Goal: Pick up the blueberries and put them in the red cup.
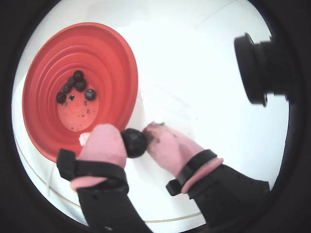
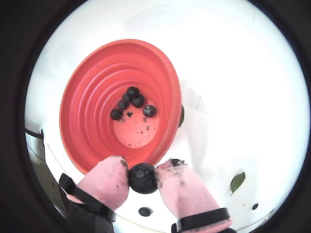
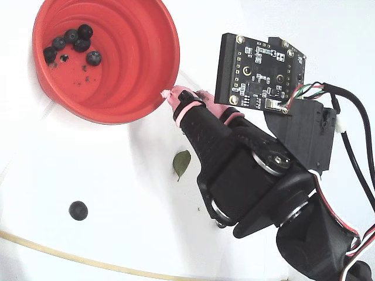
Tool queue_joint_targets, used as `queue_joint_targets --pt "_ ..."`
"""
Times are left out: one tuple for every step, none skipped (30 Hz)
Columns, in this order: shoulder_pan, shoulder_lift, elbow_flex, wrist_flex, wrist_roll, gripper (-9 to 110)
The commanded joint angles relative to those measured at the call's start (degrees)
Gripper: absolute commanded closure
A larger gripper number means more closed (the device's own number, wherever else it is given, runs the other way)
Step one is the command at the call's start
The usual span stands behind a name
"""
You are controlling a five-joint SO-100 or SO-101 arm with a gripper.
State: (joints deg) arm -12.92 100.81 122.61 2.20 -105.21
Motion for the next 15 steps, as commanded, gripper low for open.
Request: queue_joint_targets --pt "-3.08 6.77 -4.48 0.26 0.62 91" --pt "-3.43 6.86 -4.48 0.35 0.62 91" --pt "-3.87 6.86 -4.39 0.44 0.62 91" --pt "-4.31 6.86 -4.39 0.44 0.7 91" --pt "-4.66 6.77 -4.31 0.44 0.88 91" --pt "-4.92 6.42 -4.31 0.44 0.97 91" --pt "-5.27 6.24 -4.31 0.44 1.05 91" --pt "-5.54 5.98 -4.31 0.44 1.05 91" --pt "-5.8 5.71 -4.22 0.44 0.97 91" --pt "-6.06 5.45 -4.22 0.35 0.97 91" --pt "-6.33 5.19 -4.22 0.35 0.88 91" --pt "-6.77 4.83 -4.22 0.0 0.88 91" --pt "-7.03 4.48 -4.39 -0.26 0.79 91" --pt "-7.21 4.13 -4.57 -0.44 0.79 91" --pt "-7.38 3.69 -4.66 -0.97 0.79 91"
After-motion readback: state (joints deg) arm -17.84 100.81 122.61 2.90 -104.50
